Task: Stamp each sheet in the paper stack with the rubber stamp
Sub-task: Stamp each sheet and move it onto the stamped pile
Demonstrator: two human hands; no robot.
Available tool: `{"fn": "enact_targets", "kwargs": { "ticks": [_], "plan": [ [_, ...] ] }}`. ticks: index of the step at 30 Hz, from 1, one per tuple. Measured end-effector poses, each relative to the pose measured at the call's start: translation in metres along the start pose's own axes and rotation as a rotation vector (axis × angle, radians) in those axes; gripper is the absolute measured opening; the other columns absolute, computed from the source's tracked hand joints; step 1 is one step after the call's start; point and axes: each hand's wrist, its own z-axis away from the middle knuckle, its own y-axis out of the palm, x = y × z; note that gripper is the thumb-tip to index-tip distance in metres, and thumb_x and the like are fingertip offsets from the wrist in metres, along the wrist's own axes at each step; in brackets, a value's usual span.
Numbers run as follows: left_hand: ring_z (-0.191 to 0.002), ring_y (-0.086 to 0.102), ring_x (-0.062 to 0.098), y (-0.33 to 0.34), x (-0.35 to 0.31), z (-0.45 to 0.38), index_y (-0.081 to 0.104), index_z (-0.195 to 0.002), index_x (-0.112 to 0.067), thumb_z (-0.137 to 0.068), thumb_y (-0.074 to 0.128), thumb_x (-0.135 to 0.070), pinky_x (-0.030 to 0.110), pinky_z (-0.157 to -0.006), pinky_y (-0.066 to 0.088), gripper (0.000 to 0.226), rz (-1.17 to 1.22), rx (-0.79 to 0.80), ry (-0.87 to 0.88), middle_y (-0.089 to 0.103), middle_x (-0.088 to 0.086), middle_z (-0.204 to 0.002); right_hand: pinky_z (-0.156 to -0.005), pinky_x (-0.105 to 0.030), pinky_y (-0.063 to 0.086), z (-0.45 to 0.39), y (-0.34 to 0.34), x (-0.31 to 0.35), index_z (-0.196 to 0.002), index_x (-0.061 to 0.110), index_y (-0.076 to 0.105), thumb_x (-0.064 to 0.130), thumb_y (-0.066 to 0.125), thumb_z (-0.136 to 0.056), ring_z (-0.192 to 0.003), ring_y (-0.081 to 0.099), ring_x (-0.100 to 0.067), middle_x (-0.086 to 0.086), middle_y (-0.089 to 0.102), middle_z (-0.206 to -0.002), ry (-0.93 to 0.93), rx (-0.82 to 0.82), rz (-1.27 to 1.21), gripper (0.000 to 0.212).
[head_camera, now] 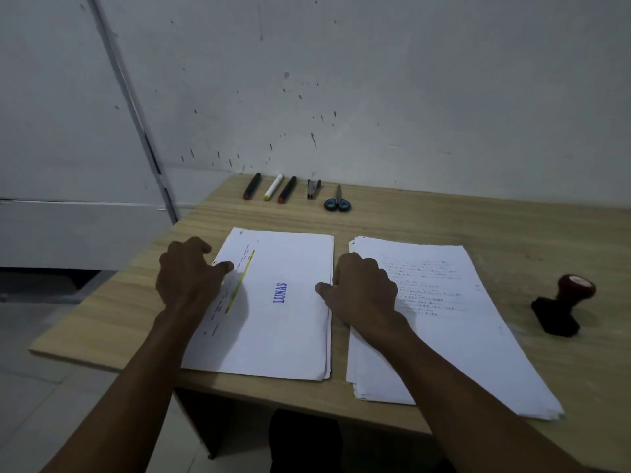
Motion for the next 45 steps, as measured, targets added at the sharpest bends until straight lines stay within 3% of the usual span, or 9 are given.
{"fn": "enact_targets", "kwargs": {
  "ticks": [7, 13, 18, 23, 28, 32, 37, 42, 45],
  "plan": [
    [-0.071, 0.064, 0.017, 0.016, -0.052, 0.038, 0.069, -0.091, -0.013, -0.079, 0.076, -0.019, 0.031, -0.071, 0.048, 0.015, 0.303, -0.028, 0.378, 0.065, 0.005, -0.097, -0.068, -0.028, 0.036, 0.014, -0.022, -0.044, -0.093, 0.022, 0.062, 0.040, 0.066, -0.088, -0.090, 0.060, -0.019, 0.003, 0.063, -0.093, 0.056, -0.152, -0.077, 0.020],
    [-0.069, 0.065, 0.008, 0.053, -0.111, 0.079, 0.069, -0.085, -0.015, -0.077, 0.077, -0.015, 0.019, -0.061, 0.042, 0.012, 0.424, 0.188, 0.606, 0.063, -0.004, -0.090, -0.064, -0.029, 0.037, 0.024, -0.044, -0.112, -0.091, 0.023, 0.060, 0.031, 0.066, -0.086, -0.084, 0.061, -0.021, 0.005, 0.062, -0.084, 0.070, -0.440, -0.036, 0.011],
    [-0.073, 0.063, 0.006, 0.082, -0.143, 0.103, 0.068, -0.085, -0.019, -0.077, 0.077, -0.021, 0.026, -0.065, 0.045, 0.012, 0.441, 0.272, 0.680, 0.059, -0.009, -0.089, -0.056, -0.030, 0.038, 0.031, -0.062, -0.167, -0.101, 0.014, 0.061, 0.008, 0.075, -0.070, -0.098, 0.052, -0.029, -0.007, 0.054, -0.100, 0.056, -0.704, 0.080, 0.034],
    [-0.075, 0.062, 0.009, 0.094, -0.164, 0.111, 0.069, -0.084, -0.016, -0.077, 0.078, -0.016, 0.016, -0.064, 0.039, 0.011, 0.450, 0.285, 0.728, 0.060, -0.005, -0.088, -0.057, -0.034, 0.041, 0.031, -0.074, -0.204, -0.107, 0.011, 0.050, 0.008, 0.079, -0.058, -0.100, 0.037, -0.030, -0.014, 0.044, -0.108, 0.203, -0.802, 0.115, 0.057],
    [-0.074, 0.060, 0.009, 0.100, -0.171, 0.111, 0.069, -0.082, -0.016, -0.076, 0.077, -0.016, 0.017, -0.064, 0.038, 0.010, 0.438, 0.279, 0.737, 0.060, -0.004, -0.085, -0.071, -0.044, 0.046, 0.025, -0.082, -0.229, -0.125, 0.013, 0.044, 0.030, 0.079, -0.071, -0.112, 0.036, -0.035, -0.017, 0.041, -0.122, 0.393, -0.614, 0.092, 0.067],
    [-0.077, 0.057, 0.012, 0.101, -0.168, 0.113, 0.070, -0.081, -0.014, -0.076, 0.077, -0.013, 0.015, -0.064, 0.035, 0.008, 0.414, 0.260, 0.711, 0.061, -0.003, -0.083, -0.076, -0.042, 0.040, 0.021, -0.085, -0.240, -0.125, 0.014, 0.044, 0.035, 0.061, -0.091, -0.114, 0.048, -0.037, -0.014, 0.053, -0.121, 0.462, -0.445, 0.038, 0.043],
    [-0.085, 0.059, 0.015, 0.106, -0.165, 0.114, 0.068, -0.080, -0.019, -0.074, 0.066, -0.030, 0.031, -0.077, 0.046, 0.012, 0.398, 0.312, 0.688, 0.064, -0.004, -0.088, -0.075, -0.038, 0.040, 0.024, -0.089, -0.232, -0.117, 0.013, 0.046, 0.032, 0.060, -0.093, -0.103, 0.058, -0.036, -0.010, 0.062, -0.110, 0.365, -0.489, -0.083, 0.034],
    [-0.087, 0.060, 0.015, 0.111, -0.162, 0.120, 0.067, -0.072, -0.026, -0.072, 0.063, -0.039, 0.038, -0.079, 0.049, 0.014, 0.293, 0.362, 0.650, 0.062, -0.007, -0.085, -0.066, -0.031, 0.046, 0.028, -0.080, -0.207, -0.101, 0.020, 0.049, 0.031, 0.068, -0.088, -0.077, 0.062, -0.021, 0.002, 0.063, -0.087, 0.142, -0.482, -0.341, 0.025],
    [-0.090, 0.058, 0.018, 0.111, -0.161, 0.121, 0.068, -0.075, -0.025, -0.074, 0.059, -0.042, 0.041, -0.081, 0.048, 0.019, 0.258, 0.374, 0.671, 0.062, -0.005, -0.087, -0.067, -0.031, 0.050, 0.034, -0.067, -0.194, -0.112, 0.023, 0.051, 0.027, 0.068, -0.088, -0.074, 0.063, -0.018, 0.007, 0.063, -0.083, 0.034, -0.477, -0.334, 0.030]
  ]
}}
